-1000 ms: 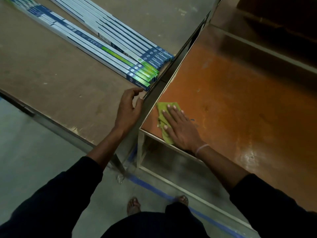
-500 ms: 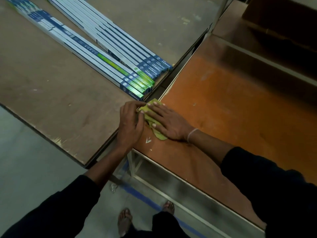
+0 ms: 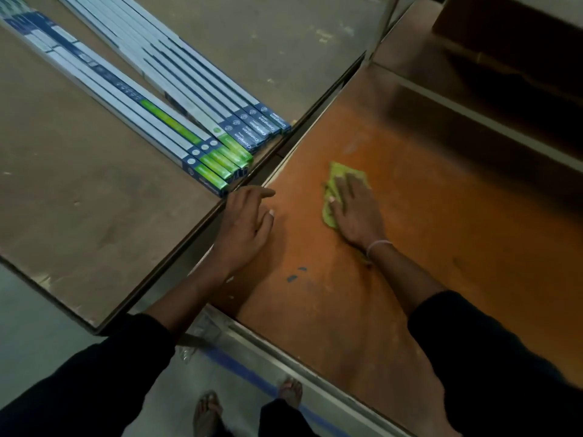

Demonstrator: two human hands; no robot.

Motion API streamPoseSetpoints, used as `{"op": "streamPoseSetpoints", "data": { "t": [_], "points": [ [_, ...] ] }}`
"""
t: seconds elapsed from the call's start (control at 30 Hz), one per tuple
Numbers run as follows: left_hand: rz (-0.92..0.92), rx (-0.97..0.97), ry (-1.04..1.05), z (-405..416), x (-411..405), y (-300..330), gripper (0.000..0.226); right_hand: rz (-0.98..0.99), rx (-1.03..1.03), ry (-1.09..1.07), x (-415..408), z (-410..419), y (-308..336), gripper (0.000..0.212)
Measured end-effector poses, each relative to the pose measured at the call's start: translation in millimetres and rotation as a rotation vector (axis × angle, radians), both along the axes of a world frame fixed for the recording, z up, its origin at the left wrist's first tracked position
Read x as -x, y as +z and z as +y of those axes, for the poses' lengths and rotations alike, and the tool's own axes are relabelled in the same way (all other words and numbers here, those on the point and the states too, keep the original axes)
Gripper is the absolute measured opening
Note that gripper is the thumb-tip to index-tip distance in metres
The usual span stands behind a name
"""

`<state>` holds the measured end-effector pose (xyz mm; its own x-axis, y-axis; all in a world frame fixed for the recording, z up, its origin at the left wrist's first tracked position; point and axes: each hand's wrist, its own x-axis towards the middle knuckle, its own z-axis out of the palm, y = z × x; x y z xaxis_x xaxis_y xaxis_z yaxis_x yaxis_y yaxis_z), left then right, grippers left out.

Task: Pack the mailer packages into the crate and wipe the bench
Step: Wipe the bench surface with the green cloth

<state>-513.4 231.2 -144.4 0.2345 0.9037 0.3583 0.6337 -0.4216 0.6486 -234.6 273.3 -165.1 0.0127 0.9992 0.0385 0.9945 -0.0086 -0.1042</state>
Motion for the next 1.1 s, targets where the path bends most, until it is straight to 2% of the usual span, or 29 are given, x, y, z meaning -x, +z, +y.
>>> {"op": "streamPoseSetpoints", "data": {
  "t": [0.03, 0.07, 0.1, 0.2, 0.23, 0.27, 0.37, 0.43, 0.5, 0.6, 0.67, 0.73, 0.83, 0.9, 1.0, 1.03, 1.1],
  "points": [
    [0.025, 0.000, -0.016, 4, -8, -1, 0.031, 0.012, 0.001, -0.172, -10, -1, -1, 0.067],
    [0.055, -0.007, -0.039, 9, -15, -1, 0.032, 0.010, 0.001, -0.236, -10, -4, -2, 0.067],
    [0.091, -0.014, -0.073, 14, -22, -3, 0.033, 0.001, -0.010, -0.183, -5, -9, -3, 0.065],
    [0.219, -0.021, -0.165, 29, -37, -9, 0.038, 0.006, 0.003, 0.209, -3, -20, -6, 0.061],
    [0.252, -0.018, -0.175, 33, -39, -11, 0.039, -0.005, 0.009, 0.241, -12, -13, -4, 0.061],
    [0.279, -0.011, -0.179, 36, -40, -13, 0.039, -0.017, -0.002, 0.195, -24, -3, -3, 0.061],
    [0.368, -0.013, -0.174, 38, -39, -19, 0.038, 0.006, 0.020, -0.161, -51, 34, 0, 0.064],
    [0.397, -0.020, -0.162, 38, -41, -20, 0.038, 0.037, 0.049, -0.233, -42, 58, 3, 0.065],
    [0.401, -0.010, -0.119, 37, -44, -19, 0.040, 0.047, 0.035, -0.092, -18, 77, 5, 0.064],
    [0.443, 0.058, 0.002, 37, -48, -18, 0.048, 0.014, 0.037, 0.326, 9, 100, 5, 0.060],
    [0.494, 0.133, 0.071, 39, -49, -21, 0.056, -0.012, 0.036, 0.430, 4, 123, 6, 0.058],
    [0.535, 0.204, 0.093, 42, -51, -25, 0.064, -0.009, 0.020, 0.289, -13, 154, 5, 0.059],
    [0.618, 0.213, 0.088, 46, -55, -31, 0.072, 0.045, 0.021, -0.095, -25, 193, 0, 0.064],
    [0.637, 0.202, 0.089, 48, -55, -34, 0.074, 0.026, 0.013, -0.044, -10, 204, -3, 0.064],
    [0.646, 0.186, 0.089, 49, -55, -37, 0.076, 0.009, 0.018, 0.270, -1, 209, -1, 0.061],
    [0.644, 0.178, 0.093, 50, -55, -37, 0.076, 0.008, 0.024, 0.295, -6, 217, -1, 0.061],
    [0.646, 0.162, 0.090, 50, -55, -38, 0.075, 0.022, 0.015, 0.163, -22, 233, 0, 0.061]
  ]
}}
